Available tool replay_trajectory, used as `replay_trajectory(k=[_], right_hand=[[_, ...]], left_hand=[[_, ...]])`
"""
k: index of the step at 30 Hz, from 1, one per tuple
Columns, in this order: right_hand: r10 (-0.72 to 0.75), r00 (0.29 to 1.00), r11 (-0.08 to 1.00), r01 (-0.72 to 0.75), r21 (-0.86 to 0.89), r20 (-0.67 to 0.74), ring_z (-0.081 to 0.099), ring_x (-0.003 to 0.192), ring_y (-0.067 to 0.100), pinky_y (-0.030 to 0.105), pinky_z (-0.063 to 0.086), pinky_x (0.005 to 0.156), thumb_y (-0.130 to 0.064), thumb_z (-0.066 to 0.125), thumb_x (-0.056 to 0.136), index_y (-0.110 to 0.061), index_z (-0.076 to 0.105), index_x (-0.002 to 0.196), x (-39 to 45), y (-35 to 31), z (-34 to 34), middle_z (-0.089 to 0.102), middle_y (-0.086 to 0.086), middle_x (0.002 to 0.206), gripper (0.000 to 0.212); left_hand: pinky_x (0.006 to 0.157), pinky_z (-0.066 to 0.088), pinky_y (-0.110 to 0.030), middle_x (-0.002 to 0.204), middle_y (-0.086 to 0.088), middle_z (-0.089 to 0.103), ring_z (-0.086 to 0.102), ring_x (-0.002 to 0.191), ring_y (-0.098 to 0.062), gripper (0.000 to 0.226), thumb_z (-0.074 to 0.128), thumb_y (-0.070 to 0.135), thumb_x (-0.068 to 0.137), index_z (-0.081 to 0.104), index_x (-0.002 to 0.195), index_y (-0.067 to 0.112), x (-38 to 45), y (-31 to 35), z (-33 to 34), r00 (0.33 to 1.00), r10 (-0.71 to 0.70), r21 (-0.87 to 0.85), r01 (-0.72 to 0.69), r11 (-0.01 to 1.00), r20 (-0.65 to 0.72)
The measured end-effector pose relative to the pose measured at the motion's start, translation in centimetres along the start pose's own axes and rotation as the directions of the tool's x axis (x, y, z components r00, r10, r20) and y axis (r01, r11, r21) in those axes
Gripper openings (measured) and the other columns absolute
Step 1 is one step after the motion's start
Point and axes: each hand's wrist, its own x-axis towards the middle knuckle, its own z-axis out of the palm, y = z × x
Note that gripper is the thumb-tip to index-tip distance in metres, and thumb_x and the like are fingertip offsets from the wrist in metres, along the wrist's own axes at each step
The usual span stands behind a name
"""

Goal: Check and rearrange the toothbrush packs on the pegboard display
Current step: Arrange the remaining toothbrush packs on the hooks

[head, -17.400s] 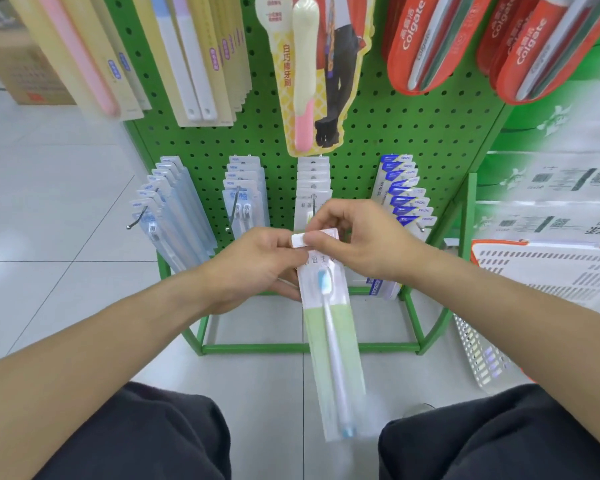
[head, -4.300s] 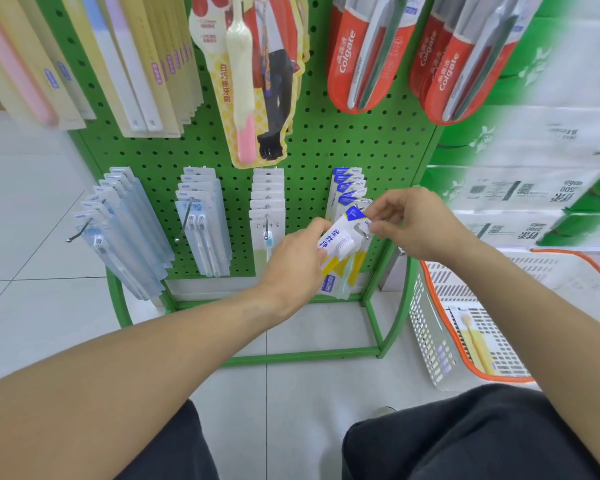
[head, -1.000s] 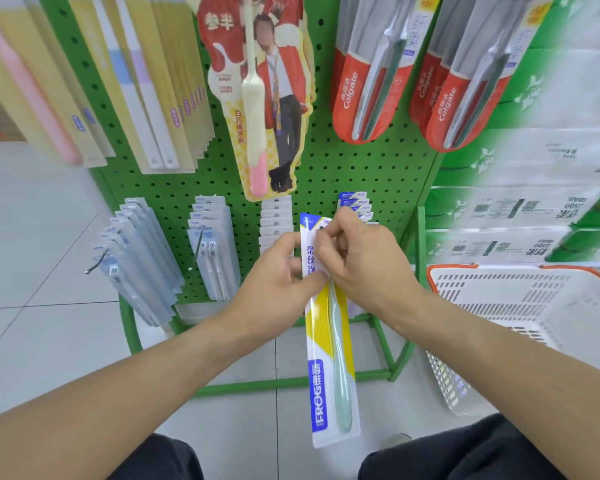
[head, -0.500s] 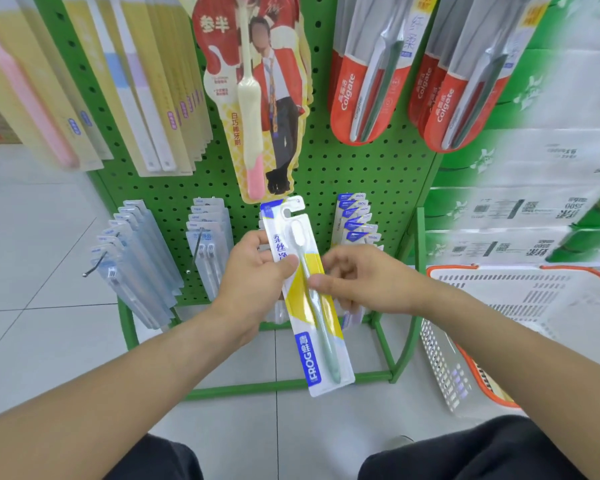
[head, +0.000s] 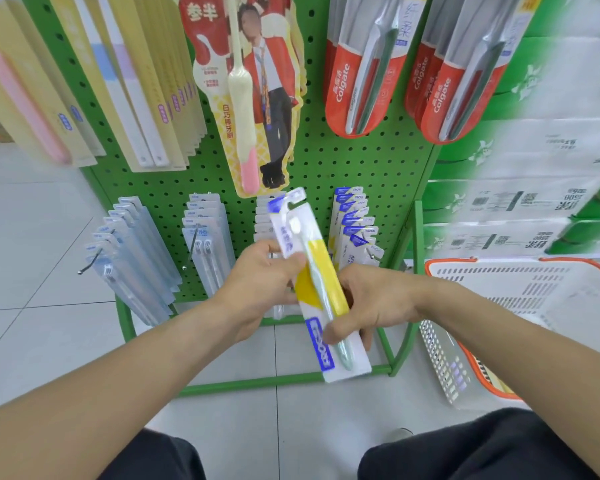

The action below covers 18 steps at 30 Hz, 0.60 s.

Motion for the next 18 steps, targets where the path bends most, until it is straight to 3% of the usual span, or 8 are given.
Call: replay_trajectory(k=[3, 6, 10, 14, 18], right_hand=[[-0.014, 0.994, 0.995, 0.024, 0.095, -0.106, 0.068, 0.075, 0.024, 0.032, 0.059, 0.056, -0.009, 0.081, 0.083, -0.003, 0.069, 0.104, -0.1, 0.0, -0.5, 0.071, 0.006, 0.082, 0.025], [-0.072, 0.997, 0.987, 0.07, 0.145, 0.004, 0.072, 0.08, 0.02, 0.034, 0.06, 0.061, 0.0, 0.084, 0.076, -0.011, 0.067, 0.106, -0.7, 0.1, -0.7, 0.074, 0.006, 0.091, 0.036], [-0.088, 0.996, 0.984, 0.085, 0.159, 0.009, 0.071, 0.082, 0.02, 0.036, 0.06, 0.063, 0.008, 0.085, 0.071, -0.002, 0.063, 0.109, -0.7, 0.6, -0.7, 0.072, 0.008, 0.091, 0.045], [-0.085, 0.996, 0.981, 0.091, 0.174, -0.038, 0.073, 0.086, 0.025, 0.037, 0.062, 0.063, 0.005, 0.084, 0.073, -0.005, 0.065, 0.109, -1.0, 0.3, -0.8, 0.075, 0.015, 0.097, 0.042], [-0.124, 0.992, 0.966, 0.127, 0.224, -0.031, 0.071, 0.089, 0.02, 0.036, 0.062, 0.068, 0.0, 0.078, 0.082, -0.005, 0.063, 0.115, -1.4, 0.1, -1.1, 0.073, 0.011, 0.1, 0.037]], left_hand=[[0.063, 0.063, -0.036, 0.094, -0.016, 0.071, 0.069, 0.068, -0.02, 0.024, 0.066, 0.002, 0.094, 0.057, 0.116, 0.001, -0.3, -0.4, -0.3, 0.992, -0.06, 0.076, 0.052, 0.996, 0.114], [0.058, 0.06, -0.031, 0.088, -0.013, 0.071, 0.069, 0.066, -0.018, 0.025, 0.067, 0.001, 0.092, 0.057, 0.115, -0.002, -0.3, -0.6, -0.3, 0.998, -0.022, 0.076, 0.017, 0.997, 0.066], [0.058, 0.062, -0.034, 0.097, -0.018, 0.067, 0.07, 0.066, -0.02, 0.03, 0.068, 0.003, 0.092, 0.051, 0.117, 0.003, -0.5, -0.7, 0.1, 0.999, -0.002, 0.116, -0.002, 0.993, 0.037], [0.057, 0.06, -0.033, 0.101, -0.005, 0.056, 0.067, 0.067, -0.02, 0.049, 0.069, 0.006, 0.092, 0.041, 0.131, 0.017, -0.4, -0.9, 0.3, 0.986, 0.159, 0.352, -0.168, 0.921, 0.054], [0.066, 0.061, -0.039, 0.108, 0.01, 0.058, 0.069, 0.061, -0.017, 0.049, 0.055, 0.005, 0.1, 0.044, 0.144, 0.024, -0.5, -0.8, 0.4, 0.957, 0.217, 0.488, -0.284, 0.825, 0.191]])
